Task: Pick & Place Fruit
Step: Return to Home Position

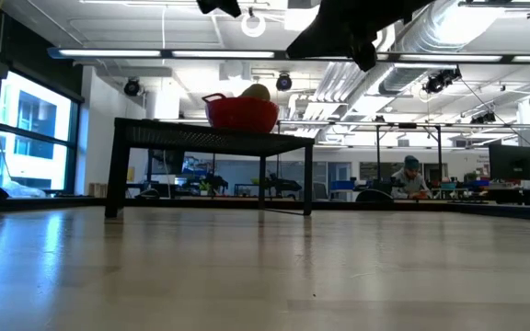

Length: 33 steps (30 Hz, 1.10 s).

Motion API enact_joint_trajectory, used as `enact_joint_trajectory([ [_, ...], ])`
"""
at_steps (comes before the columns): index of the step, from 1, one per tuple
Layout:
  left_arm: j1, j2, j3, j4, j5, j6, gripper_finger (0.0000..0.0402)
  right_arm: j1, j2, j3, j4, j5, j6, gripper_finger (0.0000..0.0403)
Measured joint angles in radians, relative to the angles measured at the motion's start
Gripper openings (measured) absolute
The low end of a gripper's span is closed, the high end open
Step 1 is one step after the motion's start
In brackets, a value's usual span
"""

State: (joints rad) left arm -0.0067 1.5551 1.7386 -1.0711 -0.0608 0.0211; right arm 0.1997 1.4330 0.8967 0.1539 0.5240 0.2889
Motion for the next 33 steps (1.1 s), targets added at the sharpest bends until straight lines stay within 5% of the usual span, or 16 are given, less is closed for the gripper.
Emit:
enact_joint_trajectory([
  [6,-0.001,-0.012,-0.056,0.114,-0.022,-0.025,0.0000,-0.014,0.000,0.000,-0.007,0.000,0.000,0.0002],
  [10,-0.013,-0.079,-0.197,0.362,-0.027,-0.005,0.0000,-0.010,0.000,0.000,-0.025,-0.001,0.001,0.0002],
  [17,-0.040,-0.186,-0.480,0.517,0.072,-0.002,0.0000,0.005,0.000,0.000,-0.090,-0.003,0.011,0.0002],
  [26,-0.118,-0.427,-0.836,0.925,0.023,0.006,0.0000,0.002,0.000,0.000,-0.097,0.000,0.029,0.0002],
  [33,-0.120,-0.629,-1.009,0.972,-0.011,0.001,0.0000,0.002,0.000,0.000,-0.103,0.001,0.032,0.0002],
])
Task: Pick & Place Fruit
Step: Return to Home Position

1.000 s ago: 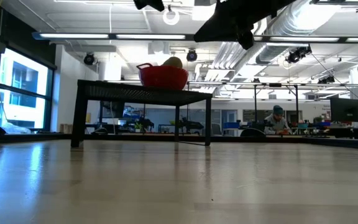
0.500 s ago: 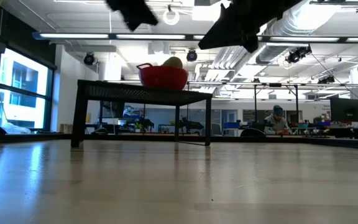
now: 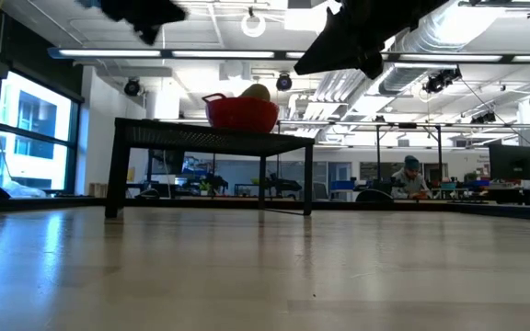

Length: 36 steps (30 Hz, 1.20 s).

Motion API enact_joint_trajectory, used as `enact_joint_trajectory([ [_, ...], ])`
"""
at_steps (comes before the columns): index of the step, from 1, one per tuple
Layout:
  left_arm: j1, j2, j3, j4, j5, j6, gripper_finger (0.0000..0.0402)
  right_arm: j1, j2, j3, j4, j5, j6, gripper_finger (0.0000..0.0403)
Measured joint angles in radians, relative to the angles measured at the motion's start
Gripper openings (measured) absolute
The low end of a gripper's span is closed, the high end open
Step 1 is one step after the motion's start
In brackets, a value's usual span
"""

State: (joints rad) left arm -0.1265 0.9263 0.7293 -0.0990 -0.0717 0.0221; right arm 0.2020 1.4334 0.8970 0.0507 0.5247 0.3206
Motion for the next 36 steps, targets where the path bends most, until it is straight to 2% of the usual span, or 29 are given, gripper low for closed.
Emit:
enact_joint_trajectory([
  [7,0.001,-0.242,-0.148,-0.025,-0.022,0.001,0.0000,0.000,0.000,0.000,0.009,0.000,-0.001,0.0002],
  [16,0.001,-0.496,-0.269,-0.044,-0.029,0.048,0.0000,0.000,0.000,0.000,0.007,0.000,-0.001,0.0002],
  [36,0.002,-0.875,-0.408,-0.137,-0.027,0.086,0.0000,0.000,0.000,0.000,0.006,0.000,0.000,0.0002],
])
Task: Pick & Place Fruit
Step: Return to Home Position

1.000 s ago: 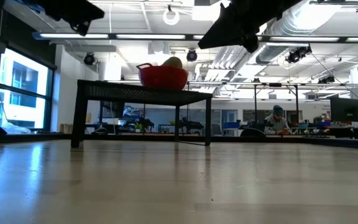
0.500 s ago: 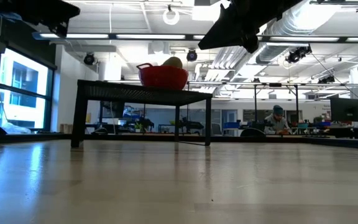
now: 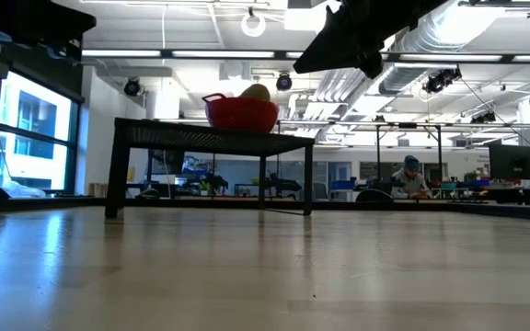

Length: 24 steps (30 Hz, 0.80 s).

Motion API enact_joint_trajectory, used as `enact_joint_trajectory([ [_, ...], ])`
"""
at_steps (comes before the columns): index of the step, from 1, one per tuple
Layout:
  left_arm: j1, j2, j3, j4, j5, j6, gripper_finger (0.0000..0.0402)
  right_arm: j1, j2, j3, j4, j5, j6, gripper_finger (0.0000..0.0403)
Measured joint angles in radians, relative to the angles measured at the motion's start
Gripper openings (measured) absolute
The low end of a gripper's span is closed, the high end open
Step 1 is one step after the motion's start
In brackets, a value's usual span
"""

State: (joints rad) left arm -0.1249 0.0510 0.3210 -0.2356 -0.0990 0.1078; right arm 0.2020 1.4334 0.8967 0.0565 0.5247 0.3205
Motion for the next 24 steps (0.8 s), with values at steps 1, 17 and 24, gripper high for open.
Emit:
enact_joint_trajectory([
  [1,0.000,-0.019,0.000,-0.022,0.000,0.000,0.0000,0.000,0.000,0.000,0.000,0.000,0.000,0.0002],
  [17,0.000,-0.045,-0.075,-0.032,0.042,-0.028,0.0000,0.000,0.000,0.000,-0.001,0.000,0.000,0.0002],
  [24,0.000,-0.045,-0.200,0.161,0.042,-0.012,0.0000,0.000,0.000,0.000,-0.001,0.000,0.000,0.0002],
])
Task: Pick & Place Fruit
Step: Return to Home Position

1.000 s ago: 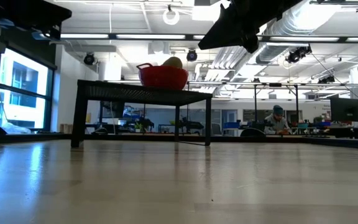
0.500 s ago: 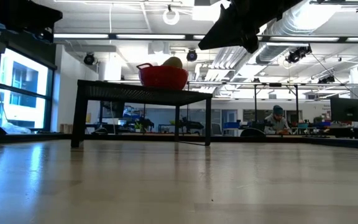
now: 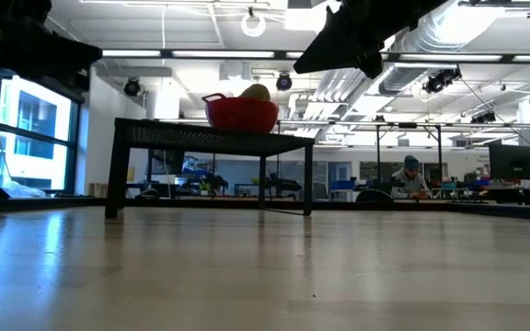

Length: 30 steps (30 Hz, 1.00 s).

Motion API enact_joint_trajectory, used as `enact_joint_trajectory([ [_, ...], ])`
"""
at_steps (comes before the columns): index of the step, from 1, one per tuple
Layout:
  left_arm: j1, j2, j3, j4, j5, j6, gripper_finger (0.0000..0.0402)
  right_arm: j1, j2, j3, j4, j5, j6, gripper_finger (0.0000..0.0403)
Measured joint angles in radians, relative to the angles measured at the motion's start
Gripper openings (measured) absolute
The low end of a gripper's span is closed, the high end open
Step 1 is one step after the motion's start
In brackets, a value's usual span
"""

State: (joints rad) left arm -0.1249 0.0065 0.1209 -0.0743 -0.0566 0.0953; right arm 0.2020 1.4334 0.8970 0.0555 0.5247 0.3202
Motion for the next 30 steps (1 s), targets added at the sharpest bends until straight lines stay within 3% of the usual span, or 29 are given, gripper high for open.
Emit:
enact_joint_trajectory([
  [15,0.000,0.008,-0.077,0.037,0.003,-0.022,0.0000,0.000,-0.035,0.000,-0.012,0.000,-0.002,0.0002],
  [24,0.000,0.011,-0.079,0.031,0.003,-0.047,0.0000,0.044,-0.236,0.000,-0.182,0.077,-0.061,0.0002],
  [30,0.000,0.011,-0.079,0.028,0.007,-0.051,0.0000,0.047,-0.378,0.000,-0.283,0.001,-0.088,0.0002],
])
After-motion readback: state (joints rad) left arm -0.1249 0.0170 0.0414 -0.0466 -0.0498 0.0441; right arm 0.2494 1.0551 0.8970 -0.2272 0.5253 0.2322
